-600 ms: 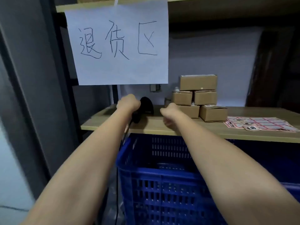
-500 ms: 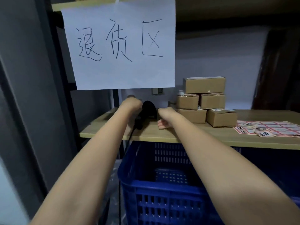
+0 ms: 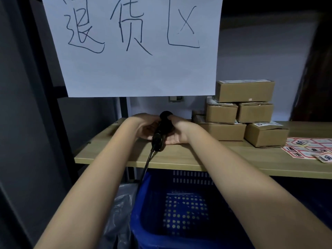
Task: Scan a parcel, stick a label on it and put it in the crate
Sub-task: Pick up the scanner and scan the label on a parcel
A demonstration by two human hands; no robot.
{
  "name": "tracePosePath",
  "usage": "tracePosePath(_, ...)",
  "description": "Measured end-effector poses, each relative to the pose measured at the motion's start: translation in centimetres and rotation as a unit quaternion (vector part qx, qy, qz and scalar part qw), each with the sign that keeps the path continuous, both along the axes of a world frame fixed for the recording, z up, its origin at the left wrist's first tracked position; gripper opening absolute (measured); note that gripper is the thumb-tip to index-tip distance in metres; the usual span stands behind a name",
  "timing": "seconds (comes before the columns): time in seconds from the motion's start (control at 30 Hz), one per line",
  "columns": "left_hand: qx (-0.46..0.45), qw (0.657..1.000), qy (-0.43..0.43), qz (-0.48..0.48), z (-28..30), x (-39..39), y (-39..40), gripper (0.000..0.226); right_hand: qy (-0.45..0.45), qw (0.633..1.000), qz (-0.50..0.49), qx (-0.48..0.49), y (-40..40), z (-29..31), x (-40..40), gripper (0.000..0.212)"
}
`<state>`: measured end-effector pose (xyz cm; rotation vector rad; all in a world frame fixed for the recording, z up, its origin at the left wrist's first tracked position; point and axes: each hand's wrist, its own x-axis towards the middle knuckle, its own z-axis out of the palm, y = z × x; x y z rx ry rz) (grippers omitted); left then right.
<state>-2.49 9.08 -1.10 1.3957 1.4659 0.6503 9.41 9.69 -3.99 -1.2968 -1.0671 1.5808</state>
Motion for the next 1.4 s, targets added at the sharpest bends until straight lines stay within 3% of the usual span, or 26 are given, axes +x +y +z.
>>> tracePosePath(0.13, 0.002, 1.000, -0.024, 0.004, -0.1, -0.5, -0.6, 0.029, 0.018, 1.000, 0.017, 0.012, -1.3, 0.0, -0.2, 0.038)
tracePosePath(0.3, 0.028, 0.999, -0.041, -0.008, 0.3, -1.1, -2.5, 0.030, 0.043, 0.998, 0.037, 0.016, -2.8, -0.2, -0.2, 0.057)
tracePosePath(0.53, 0.096, 0.995, -0.035, 0.021, 1.6, -0.5, -7.5, 0.025, 0.055, 0.995, 0.040, 0.071, -7.4, 0.8, 0.6, 0.040)
tracePosePath(0.9, 0.093, 0.995, -0.032, 0.035, 3.1, 2.2, -15.3, 0.025, 0.046, 0.991, 0.065, 0.104, -15.5, 2.2, 3.9, 0.039)
tracePosePath(1.1, 0.104, 0.993, -0.058, -0.003, 3.4, 6.0, -18.1, 0.020, 0.016, 0.989, 0.041, 0.139, -18.5, 2.4, 7.8, 0.031)
tracePosePath(1.23, 0.139, 0.984, -0.096, -0.048, 3.7, 8.7, -19.3, 0.016, -0.019, 0.984, 0.008, 0.175, -19.8, 2.6, 10.3, 0.051)
tracePosePath(1.4, 0.182, 0.971, -0.121, -0.100, 4.9, 11.7, -19.8, 0.023, 0.067, 0.975, -0.001, 0.213, -20.4, 3.0, 13.2, 0.051)
